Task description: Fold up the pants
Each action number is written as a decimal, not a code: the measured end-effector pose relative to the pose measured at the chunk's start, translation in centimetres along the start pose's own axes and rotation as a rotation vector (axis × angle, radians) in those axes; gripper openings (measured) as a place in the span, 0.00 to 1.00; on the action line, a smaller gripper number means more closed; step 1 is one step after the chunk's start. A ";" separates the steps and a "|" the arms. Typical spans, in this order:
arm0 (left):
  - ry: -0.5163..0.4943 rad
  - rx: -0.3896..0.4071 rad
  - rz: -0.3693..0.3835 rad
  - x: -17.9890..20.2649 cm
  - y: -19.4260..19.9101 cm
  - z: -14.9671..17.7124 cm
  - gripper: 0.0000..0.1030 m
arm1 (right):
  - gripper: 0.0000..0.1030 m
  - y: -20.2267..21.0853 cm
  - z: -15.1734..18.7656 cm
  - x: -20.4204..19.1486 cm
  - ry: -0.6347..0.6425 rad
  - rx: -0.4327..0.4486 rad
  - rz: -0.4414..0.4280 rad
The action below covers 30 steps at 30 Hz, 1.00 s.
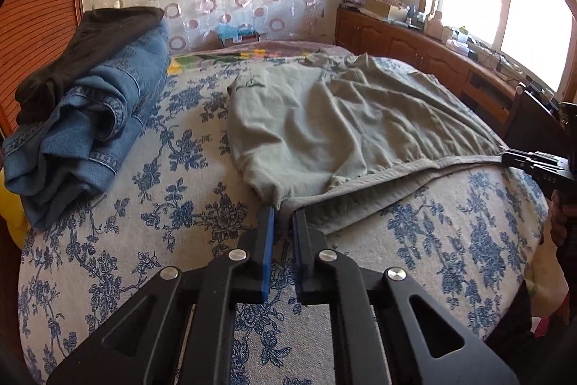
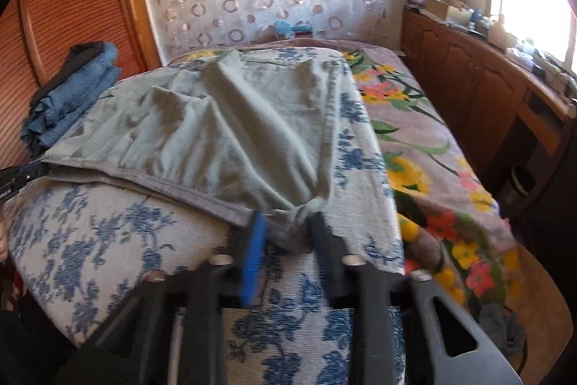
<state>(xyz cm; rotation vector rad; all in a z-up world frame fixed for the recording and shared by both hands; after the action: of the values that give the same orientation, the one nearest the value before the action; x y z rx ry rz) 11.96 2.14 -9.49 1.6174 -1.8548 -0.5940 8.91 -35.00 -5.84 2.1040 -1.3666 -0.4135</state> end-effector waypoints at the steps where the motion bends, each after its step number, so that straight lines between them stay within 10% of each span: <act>1: -0.001 0.007 0.005 0.0 0.4 -0.1 0.09 | 0.12 -0.2 -0.1 0.3 0.001 0.004 0.006; 15: 0.012 0.023 0.108 1.7 4.7 1.8 0.09 | 0.09 8.8 2.0 1.1 0.088 0.056 0.018; 30: 0.001 -0.024 0.122 2.7 5.8 4.7 0.09 | 0.09 9.6 2.5 0.7 0.082 -0.017 0.028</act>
<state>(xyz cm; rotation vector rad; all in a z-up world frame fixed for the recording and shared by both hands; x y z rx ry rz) 4.34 0.09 -8.60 1.4768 -1.9223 -0.5599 0.93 -39.26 -1.70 2.0626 -1.3399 -0.3229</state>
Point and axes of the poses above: each gripper's, at about its wrist camera, not at the fingertips, and y roughly against the way its jaws point, x to its right, z to its underside, the point moved 3 cm from there along -y, roughly the way its jaws point, and after that the axes turned 7 degrees about y, right-handed, at the moved point
